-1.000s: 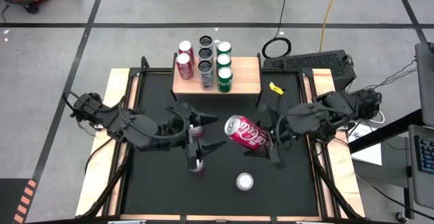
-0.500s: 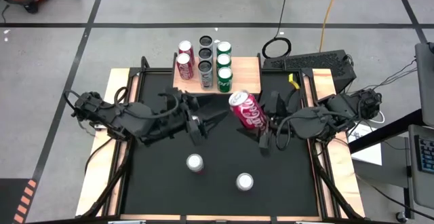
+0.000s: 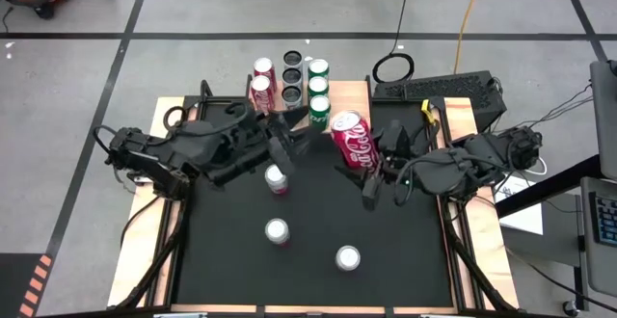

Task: Place canned beverage on shelf
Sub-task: Put the red white soda can aligned with the other red soda can on the shelf

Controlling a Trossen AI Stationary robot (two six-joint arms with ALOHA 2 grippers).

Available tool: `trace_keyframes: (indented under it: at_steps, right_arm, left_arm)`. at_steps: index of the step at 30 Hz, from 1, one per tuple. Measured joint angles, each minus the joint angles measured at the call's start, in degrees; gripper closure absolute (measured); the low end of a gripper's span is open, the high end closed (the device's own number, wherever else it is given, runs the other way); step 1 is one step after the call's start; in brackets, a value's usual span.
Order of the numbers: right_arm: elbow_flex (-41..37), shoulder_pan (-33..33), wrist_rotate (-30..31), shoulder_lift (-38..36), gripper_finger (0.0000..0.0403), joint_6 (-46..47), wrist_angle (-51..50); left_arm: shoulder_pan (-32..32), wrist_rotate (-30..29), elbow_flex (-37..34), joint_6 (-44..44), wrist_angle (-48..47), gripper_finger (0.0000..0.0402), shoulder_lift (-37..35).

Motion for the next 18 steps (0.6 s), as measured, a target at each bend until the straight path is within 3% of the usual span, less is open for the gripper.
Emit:
trace_keyframes:
  at_steps: [9, 18]
  right_arm:
    - [0.00, -0.32, -0.04, 0.86, 0.0124, 0.62, -0.03]
    - [0.00, -0.98, 0.02, 0.86, 0.0124, 0.64, 0.28]
  left_arm:
    - [1.11, 9.54, 0.00, 3.52, -1.24, 0.0002, 0.11]
    - [2.24, 11.14, -0.02, 2.98, -2.35, 0.0002, 1.42]
